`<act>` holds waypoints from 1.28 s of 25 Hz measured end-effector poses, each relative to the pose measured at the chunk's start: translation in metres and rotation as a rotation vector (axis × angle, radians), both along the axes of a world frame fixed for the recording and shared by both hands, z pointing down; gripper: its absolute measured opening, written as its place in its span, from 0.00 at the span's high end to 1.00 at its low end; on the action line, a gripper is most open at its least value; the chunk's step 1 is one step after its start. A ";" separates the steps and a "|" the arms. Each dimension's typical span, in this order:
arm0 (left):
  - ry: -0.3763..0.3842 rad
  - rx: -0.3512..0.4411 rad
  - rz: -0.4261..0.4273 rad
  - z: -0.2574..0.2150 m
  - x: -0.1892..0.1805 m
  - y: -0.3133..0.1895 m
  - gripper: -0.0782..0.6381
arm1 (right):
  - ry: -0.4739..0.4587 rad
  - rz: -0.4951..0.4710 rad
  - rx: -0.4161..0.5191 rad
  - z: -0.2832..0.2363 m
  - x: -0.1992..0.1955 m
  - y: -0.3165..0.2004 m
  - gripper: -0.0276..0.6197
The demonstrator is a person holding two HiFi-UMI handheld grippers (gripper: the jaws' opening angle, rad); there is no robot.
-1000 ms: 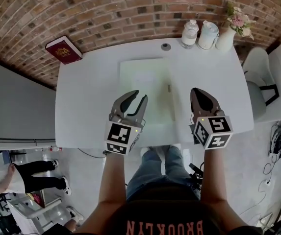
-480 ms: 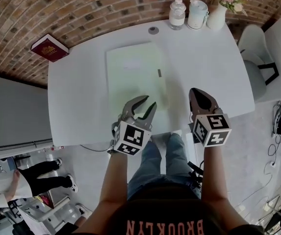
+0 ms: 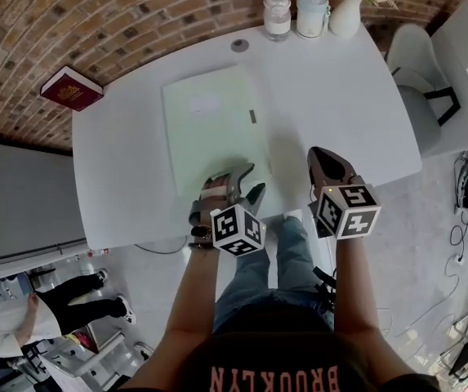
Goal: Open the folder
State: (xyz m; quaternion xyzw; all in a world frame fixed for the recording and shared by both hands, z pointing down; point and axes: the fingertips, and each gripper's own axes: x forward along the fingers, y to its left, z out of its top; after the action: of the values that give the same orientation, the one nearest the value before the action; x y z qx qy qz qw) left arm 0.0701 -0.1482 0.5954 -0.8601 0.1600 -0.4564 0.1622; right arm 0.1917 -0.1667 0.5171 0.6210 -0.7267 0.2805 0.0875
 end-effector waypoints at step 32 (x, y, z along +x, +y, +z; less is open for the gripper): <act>0.191 -0.255 -0.097 -0.003 0.000 -0.004 0.78 | -0.146 -0.314 -0.402 0.085 -0.087 -0.033 0.88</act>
State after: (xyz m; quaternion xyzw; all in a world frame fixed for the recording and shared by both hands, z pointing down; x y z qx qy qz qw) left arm 0.0701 -0.1523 0.5926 -0.9044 0.1567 -0.3967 0.0136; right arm 0.1047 -0.1995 0.6022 0.4490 -0.7480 0.4466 0.1988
